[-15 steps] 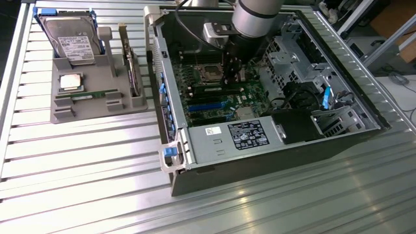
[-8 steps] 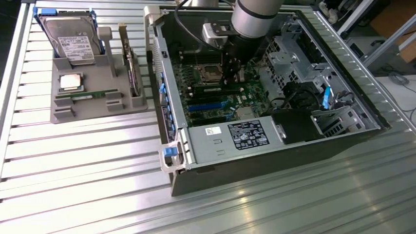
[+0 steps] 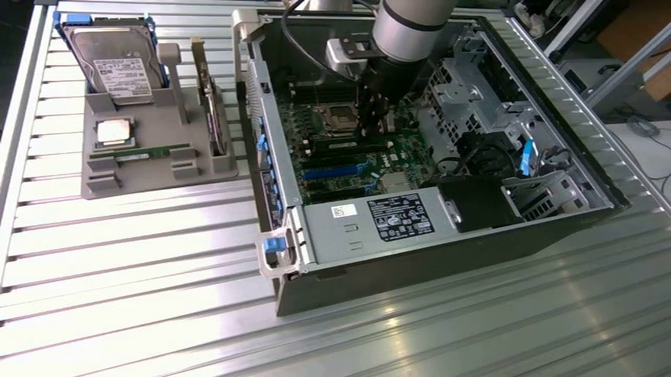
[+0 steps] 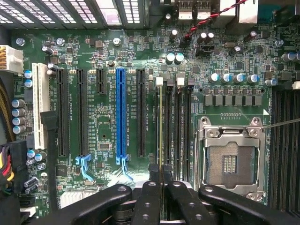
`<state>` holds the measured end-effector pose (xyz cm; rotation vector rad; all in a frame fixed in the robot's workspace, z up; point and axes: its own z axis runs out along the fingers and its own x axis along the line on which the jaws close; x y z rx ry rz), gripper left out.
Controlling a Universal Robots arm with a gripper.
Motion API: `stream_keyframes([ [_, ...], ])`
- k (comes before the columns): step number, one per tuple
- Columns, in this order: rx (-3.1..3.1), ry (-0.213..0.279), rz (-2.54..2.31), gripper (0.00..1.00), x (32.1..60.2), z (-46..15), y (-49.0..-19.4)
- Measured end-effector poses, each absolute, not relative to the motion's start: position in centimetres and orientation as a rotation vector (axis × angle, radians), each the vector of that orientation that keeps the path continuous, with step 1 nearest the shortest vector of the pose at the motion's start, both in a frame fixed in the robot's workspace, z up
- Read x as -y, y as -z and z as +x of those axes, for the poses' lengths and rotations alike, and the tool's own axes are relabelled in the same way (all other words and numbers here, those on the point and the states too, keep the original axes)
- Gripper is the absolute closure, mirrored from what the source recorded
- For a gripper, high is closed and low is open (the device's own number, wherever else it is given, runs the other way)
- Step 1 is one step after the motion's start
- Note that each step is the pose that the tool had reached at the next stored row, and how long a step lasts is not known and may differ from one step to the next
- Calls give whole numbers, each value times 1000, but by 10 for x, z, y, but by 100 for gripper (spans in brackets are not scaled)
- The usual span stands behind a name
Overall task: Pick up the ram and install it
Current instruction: 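Insert the ram into the slot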
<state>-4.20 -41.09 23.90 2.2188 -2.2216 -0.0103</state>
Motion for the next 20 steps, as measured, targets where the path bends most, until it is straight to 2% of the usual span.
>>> stream_keyframes([
  [19, 2223, 15, 2220, 88, 413, -39, -235],
  [20, 2223, 15, 2221, 81, 413, -39, -234],
])
